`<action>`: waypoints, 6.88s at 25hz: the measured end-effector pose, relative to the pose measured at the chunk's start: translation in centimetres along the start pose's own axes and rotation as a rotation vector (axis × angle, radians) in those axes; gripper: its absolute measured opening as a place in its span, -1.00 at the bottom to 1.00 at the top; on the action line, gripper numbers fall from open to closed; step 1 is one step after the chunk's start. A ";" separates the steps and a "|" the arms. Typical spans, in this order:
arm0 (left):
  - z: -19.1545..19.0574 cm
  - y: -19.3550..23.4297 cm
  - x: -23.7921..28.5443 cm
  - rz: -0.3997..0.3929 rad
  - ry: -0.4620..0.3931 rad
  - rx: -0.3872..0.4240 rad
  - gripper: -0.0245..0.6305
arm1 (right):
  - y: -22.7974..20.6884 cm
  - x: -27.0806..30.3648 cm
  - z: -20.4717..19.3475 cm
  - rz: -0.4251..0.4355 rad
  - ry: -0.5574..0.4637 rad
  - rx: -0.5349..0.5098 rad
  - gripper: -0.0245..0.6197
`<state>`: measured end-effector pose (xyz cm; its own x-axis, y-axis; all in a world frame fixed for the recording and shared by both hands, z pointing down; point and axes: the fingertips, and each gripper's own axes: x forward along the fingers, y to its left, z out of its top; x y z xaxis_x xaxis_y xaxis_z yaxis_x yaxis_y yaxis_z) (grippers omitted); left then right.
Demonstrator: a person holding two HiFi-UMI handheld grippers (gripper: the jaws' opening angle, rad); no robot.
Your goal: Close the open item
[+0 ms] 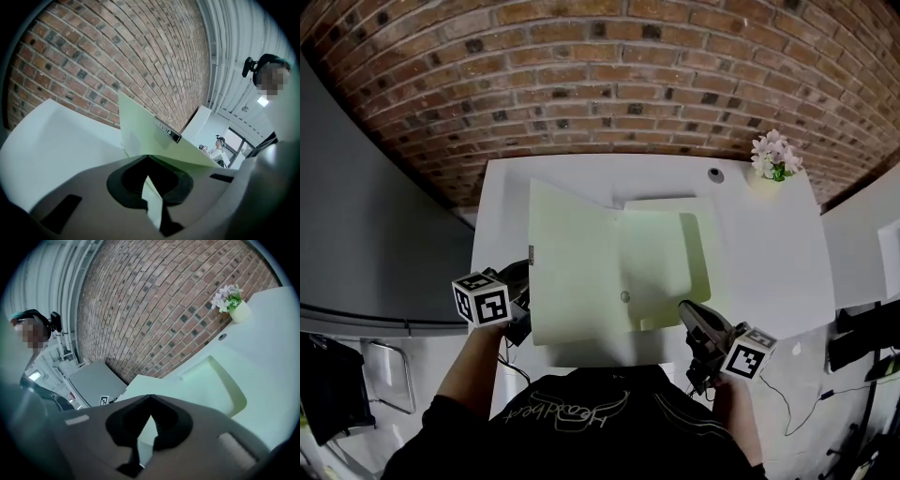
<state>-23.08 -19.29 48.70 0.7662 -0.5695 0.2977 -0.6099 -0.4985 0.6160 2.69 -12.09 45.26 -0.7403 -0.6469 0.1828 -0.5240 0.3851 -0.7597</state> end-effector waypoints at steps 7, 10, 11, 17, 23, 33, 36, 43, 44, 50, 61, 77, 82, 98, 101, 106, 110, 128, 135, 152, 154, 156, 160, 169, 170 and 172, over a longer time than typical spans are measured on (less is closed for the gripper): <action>0.1 -1.8 1.2 -0.012 0.010 0.027 -0.92 | -3.0 -2.2 1.8 -0.062 -0.030 -0.057 -0.93; 0.5 -2.2 1.7 -0.003 0.007 0.037 -0.92 | -4.5 -3.3 3.1 -0.090 -0.055 -0.063 -0.93; 0.6 -2.4 1.9 -0.001 0.006 0.037 -0.92 | -5.0 -3.6 3.5 -0.104 -0.064 -0.065 -0.93; 1.0 -3.9 3.1 0.004 0.003 0.053 -0.92 | -7.6 -4.8 4.9 -0.157 -0.063 -0.096 -0.93; 1.1 -5.0 4.5 0.027 0.004 0.054 -0.92 | -9.8 -5.2 6.0 -0.148 -0.039 -0.098 -0.92; 1.0 -6.8 6.9 0.089 0.017 0.043 -0.92 | -12.7 -6.2 7.6 -0.122 0.040 -0.111 -0.92; 0.7 -7.3 7.7 0.116 0.023 0.043 -0.92 | -13.7 -6.4 7.8 -0.119 0.066 -0.116 -0.92; -0.1 -8.0 9.3 0.158 0.008 0.017 -0.92 | -15.9 -6.5 8.6 -0.084 0.095 -0.092 -0.92; -0.2 -7.9 9.5 0.169 0.010 0.019 -0.92 | -16.3 -6.4 8.6 -0.082 0.106 -0.091 -0.92; -0.5 -8.0 10.6 0.206 0.002 0.022 -0.92 | -17.7 -5.9 8.4 -0.054 0.161 -0.101 -0.79; -1.1 -8.0 12.5 0.207 0.021 0.038 -0.92 | -19.7 -4.1 7.8 -0.064 0.237 -0.125 -0.79; -2.1 -8.6 15.1 0.189 0.064 0.058 -0.92 | -21.9 -2.5 6.6 -0.070 0.254 -0.061 -0.79; -2.6 -9.0 16.1 0.164 0.077 0.057 -0.92 | -22.3 -2.4 6.1 -0.073 0.263 -0.043 -0.79; -3.3 -9.5 17.6 0.160 0.104 0.068 -0.92 | -22.6 -2.4 5.6 -0.064 0.255 0.008 -0.80; -3.4 -9.4 17.7 0.158 0.106 0.066 -0.92 | -22.5 -2.3 5.7 -0.058 0.245 0.014 -0.80; -3.9 -9.2 17.9 0.157 0.115 0.054 -0.92 | -22.1 -2.2 5.4 -0.045 0.236 0.026 -0.80; -3.9 -8.9 17.9 0.177 0.123 0.054 -0.92 | -21.5 -1.9 4.8 -0.026 0.253 0.034 -0.80; -4.9 -8.2 18.2 0.195 0.178 0.072 -0.92 | -20.3 -0.7 3.7 0.005 0.270 0.028 -0.80; -5.2 -8.1 18.4 0.197 0.206 0.093 -0.92 | -19.7 -0.3 3.0 0.027 0.277 0.053 -0.80; -6.8 -8.0 19.3 0.210 0.290 0.160 -0.92 | -19.8 -0.3 2.9 0.042 0.240 0.086 -0.80; -6.9 -8.0 19.4 0.214 0.296 0.165 -0.92 | -20.0 -0.4 2.9 0.038 0.240 0.089 -0.80; -7.1 -8.0 19.5 0.221 0.306 0.177 -0.92 | -20.1 -0.5 2.8 0.036 0.240 0.096 -0.80; -7.5 -8.0 19.8 0.236 0.334 0.212 -0.92 | -20.1 -0.4 2.8 0.047 0.240 0.110 -0.80; -8.1 -8.0 20.2 0.257 0.376 0.265 -0.92 | -19.9 -0.4 2.9 0.062 0.235 0.121 -0.80; -8.1 -8.0 20.2 0.261 0.379 0.269 -0.92 | -19.9 -0.4 2.9 0.064 0.234 0.121 -0.80; -8.3 -8.0 20.4 0.270 0.387 0.284 -0.92 | -19.9 -0.4 3.0 0.068 0.232 0.121 -0.80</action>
<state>-0.91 -21.49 55.84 0.5609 -0.4466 0.6971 -0.7847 -0.5552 0.2757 14.65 -21.51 58.42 -0.8564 -0.4484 0.2561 -0.4257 0.3323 -0.8416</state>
